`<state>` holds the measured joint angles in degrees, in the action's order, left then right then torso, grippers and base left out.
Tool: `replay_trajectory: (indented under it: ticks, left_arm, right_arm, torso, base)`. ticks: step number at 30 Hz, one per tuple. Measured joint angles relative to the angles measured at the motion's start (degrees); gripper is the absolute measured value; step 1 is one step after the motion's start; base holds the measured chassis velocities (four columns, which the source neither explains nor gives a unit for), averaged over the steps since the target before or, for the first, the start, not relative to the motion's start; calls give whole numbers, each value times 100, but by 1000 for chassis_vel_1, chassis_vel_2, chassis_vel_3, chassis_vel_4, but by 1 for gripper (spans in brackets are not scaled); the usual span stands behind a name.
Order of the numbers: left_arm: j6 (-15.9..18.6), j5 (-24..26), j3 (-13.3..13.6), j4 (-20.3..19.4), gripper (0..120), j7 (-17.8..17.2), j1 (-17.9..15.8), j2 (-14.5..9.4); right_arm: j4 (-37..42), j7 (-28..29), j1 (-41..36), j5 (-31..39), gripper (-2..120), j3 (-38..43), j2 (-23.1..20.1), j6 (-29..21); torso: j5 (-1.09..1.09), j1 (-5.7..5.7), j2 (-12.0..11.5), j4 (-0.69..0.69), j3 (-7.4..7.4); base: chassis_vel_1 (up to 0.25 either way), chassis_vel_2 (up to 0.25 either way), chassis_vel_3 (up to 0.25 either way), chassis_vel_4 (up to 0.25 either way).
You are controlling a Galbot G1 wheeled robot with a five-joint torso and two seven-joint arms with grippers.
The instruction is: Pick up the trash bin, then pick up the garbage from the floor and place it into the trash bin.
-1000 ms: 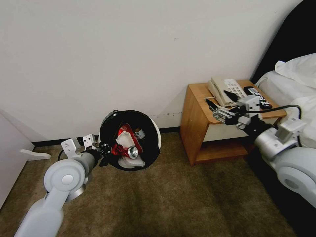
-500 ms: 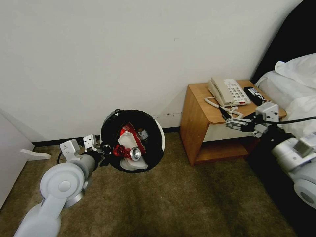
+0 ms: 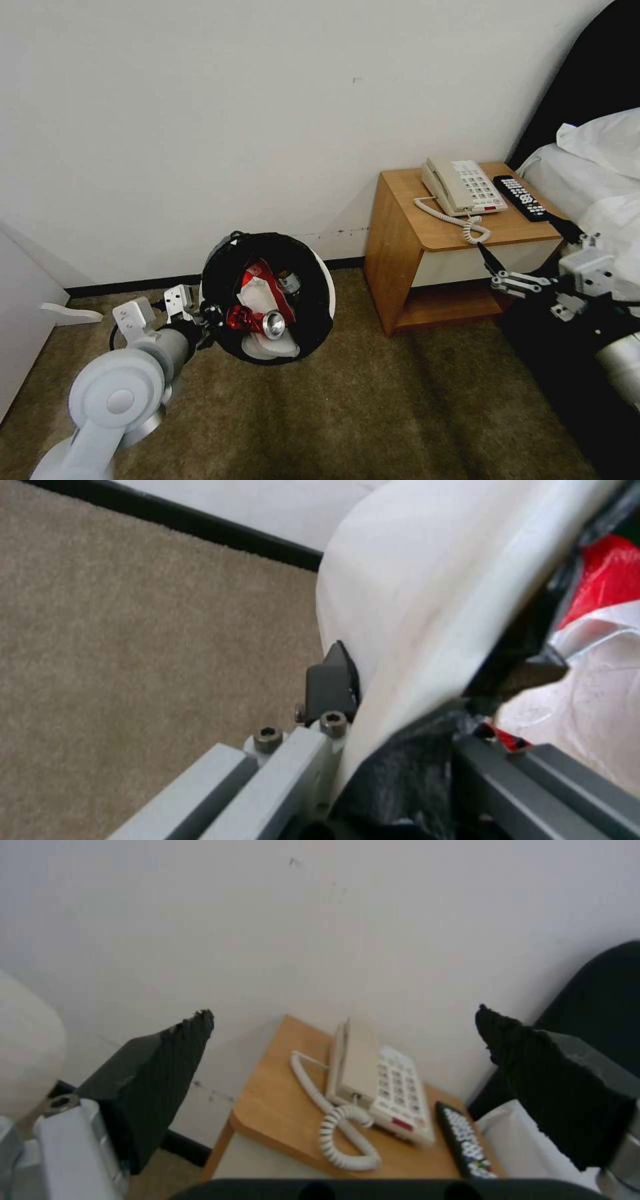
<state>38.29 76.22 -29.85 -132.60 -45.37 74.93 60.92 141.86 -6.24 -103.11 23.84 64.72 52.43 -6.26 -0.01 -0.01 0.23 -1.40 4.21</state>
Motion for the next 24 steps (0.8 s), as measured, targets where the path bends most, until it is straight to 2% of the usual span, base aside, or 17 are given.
replay_trajectory:
  ticks: [4,13,24]
  left_arm:
    - [5,-13,-57,-93,0,12,121,14]
    - [13,59,-139,-271,0,-12,222,1]
    - [31,-11,-179,-499,0,14,522,28]
  right_arm:
    - [77,-239,-172,-244,100,148,242,181]
    - [148,-386,-225,-517,100,77,726,244]
    - [147,-441,-247,-608,100,56,976,298]
  torso:
    - [0,0,0,0,0]
    - [0,0,-1,0,0]
    - [0,0,-1,0,0]
  base:
    - [0,0,0,0]
    - [0,0,0,0]
    - [0,0,0,0]
